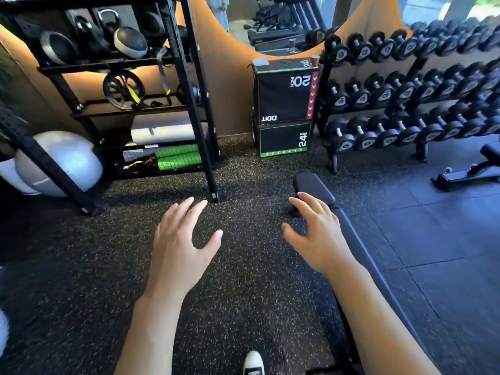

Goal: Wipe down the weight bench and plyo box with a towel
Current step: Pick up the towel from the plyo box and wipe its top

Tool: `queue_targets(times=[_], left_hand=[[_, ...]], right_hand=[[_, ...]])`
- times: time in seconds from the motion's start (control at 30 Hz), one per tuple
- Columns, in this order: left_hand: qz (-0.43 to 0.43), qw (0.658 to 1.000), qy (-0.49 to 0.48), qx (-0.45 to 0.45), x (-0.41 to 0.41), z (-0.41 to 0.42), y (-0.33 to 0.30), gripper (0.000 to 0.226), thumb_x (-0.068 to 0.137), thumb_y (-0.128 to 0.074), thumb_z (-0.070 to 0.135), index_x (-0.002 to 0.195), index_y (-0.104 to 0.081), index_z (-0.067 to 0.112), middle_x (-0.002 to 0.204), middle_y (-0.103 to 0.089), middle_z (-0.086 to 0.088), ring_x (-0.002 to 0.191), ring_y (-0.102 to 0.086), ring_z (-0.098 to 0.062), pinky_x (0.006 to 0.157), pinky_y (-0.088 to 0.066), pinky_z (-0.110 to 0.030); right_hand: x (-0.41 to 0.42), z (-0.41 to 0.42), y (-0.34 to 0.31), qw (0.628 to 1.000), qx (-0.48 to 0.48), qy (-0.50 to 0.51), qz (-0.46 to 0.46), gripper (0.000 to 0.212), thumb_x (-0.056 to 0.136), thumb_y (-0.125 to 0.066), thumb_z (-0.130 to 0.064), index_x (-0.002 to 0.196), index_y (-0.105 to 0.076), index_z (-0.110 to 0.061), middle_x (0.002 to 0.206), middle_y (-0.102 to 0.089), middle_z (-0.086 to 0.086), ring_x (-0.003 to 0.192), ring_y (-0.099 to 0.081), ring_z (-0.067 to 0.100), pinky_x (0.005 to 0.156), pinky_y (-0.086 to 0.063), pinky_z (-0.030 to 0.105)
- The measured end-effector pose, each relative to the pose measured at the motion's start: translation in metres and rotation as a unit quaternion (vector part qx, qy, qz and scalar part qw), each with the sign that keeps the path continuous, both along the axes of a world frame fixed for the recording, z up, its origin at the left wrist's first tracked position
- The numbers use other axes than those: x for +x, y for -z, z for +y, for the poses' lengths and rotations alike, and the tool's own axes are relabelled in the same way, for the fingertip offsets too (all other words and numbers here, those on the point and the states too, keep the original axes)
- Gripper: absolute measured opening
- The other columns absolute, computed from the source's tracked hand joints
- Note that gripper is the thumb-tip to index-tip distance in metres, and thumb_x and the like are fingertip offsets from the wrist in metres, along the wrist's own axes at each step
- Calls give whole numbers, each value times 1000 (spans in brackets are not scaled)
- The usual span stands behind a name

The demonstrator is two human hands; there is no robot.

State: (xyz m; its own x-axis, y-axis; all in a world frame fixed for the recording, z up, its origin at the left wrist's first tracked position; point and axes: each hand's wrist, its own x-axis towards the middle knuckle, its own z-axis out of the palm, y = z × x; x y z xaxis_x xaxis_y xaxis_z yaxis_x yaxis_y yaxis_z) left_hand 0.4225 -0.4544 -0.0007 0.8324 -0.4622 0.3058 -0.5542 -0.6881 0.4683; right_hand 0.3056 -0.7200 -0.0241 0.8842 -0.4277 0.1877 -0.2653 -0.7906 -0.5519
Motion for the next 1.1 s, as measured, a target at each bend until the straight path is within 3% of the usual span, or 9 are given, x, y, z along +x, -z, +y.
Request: queue_targets(times=[0.27, 0.67, 0.8, 0.97, 1.1], left_hand=[[-3, 1000, 2, -16, 133, -31, -23, 68, 96, -63, 56, 158, -42, 35, 169, -32, 9, 159, -19, -18, 128, -22, -59], [5, 1000, 12, -7, 250, -113, -19, 70, 95, -60, 59, 158, -42, 35, 168, -35, 8, 159, -21, -23, 125, -24, -66], [5, 1000, 13, -4, 292, -152, -14, 70, 95, -60, 59, 158, -41, 37, 168, -34, 9, 159, -19, -21, 127, -22, -64], [-7, 1000, 12, 7, 350, -215, -11, 69, 96, -59, 58, 158, -42, 35, 168, -35, 8, 159, -21, -22, 128, -22, -60], [-16, 1000, 15, 19, 399, -278, -13, 67, 96, -62, 55, 157, -43, 34, 167, -37, 7, 158, -22, -23, 127, -22, -59]], right_hand=[[130, -32, -22, 999, -29, 14, 7, 66, 99, -57, -55, 158, -40, -32, 167, -29, -10, 155, -20, 18, 124, -20, 50], [228, -114, -15, 997, -38, 54, 47, 72, 95, -56, -60, 158, -38, -32, 167, -28, -10, 155, -20, 19, 125, -21, 51], [270, -152, -8, 996, -38, 57, 49, 72, 94, -57, -59, 158, -40, -31, 167, -29, -10, 155, -20, 17, 124, -21, 50], [332, -213, -1, 997, -36, 42, 49, 79, 88, -43, -68, 157, -41, -31, 166, -30, -10, 154, -22, 19, 124, -24, 52], [379, -270, -1, 997, -43, 31, 59, 71, 95, -55, -60, 158, -40, -30, 167, -28, -8, 155, -20, 19, 124, -23, 51]])
